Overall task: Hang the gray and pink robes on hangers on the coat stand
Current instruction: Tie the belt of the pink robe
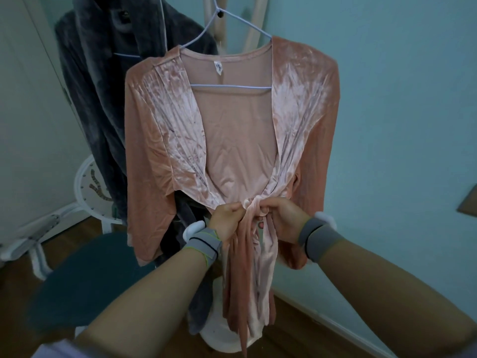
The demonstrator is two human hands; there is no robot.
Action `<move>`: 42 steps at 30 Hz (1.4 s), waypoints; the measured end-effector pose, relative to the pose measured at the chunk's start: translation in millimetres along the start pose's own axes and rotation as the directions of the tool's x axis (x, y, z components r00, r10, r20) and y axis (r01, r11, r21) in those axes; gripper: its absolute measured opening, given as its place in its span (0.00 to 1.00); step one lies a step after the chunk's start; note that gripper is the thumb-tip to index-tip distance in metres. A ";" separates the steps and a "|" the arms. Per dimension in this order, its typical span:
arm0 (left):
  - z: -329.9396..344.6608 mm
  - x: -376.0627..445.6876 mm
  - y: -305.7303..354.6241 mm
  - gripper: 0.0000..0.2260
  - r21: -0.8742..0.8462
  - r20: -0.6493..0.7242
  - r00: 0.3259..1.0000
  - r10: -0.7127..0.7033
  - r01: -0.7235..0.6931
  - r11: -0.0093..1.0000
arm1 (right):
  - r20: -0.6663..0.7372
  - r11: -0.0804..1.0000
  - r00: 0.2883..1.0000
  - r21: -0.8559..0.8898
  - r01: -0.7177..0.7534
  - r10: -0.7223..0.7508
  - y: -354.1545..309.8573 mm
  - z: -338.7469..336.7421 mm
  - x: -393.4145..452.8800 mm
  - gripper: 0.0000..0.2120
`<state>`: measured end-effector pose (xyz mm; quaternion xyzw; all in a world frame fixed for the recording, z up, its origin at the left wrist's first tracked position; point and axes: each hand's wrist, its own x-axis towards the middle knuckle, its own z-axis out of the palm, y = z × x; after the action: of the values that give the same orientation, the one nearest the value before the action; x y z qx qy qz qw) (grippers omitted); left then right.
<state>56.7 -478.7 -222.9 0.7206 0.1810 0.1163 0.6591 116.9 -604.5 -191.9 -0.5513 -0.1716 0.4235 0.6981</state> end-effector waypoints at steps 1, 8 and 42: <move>-1.0 0.0 2.9 0.13 0.029 0.033 0.999 -0.001 0.000 1.000 | 0.033 0.999 0.999 -0.019 -0.031 0.032 -2.1 0.3 -0.2 0.25; -7.2 -14.0 14.0 0.08 -0.077 0.323 0.944 -0.075 0.105 0.992 | 0.138 0.973 0.971 -0.151 -0.172 0.193 -0.8 2.0 4.7 0.24; -12.2 -12.9 16.6 0.11 0.003 -0.029 0.991 -0.132 0.132 0.991 | -0.392 0.986 0.920 -0.148 -0.080 0.016 3.7 -14.2 19.2 0.08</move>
<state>41.9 -474.0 -204.3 0.7069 0.2382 0.0825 0.6609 136.7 -598.2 -204.4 -0.6830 -0.0493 0.3070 0.6610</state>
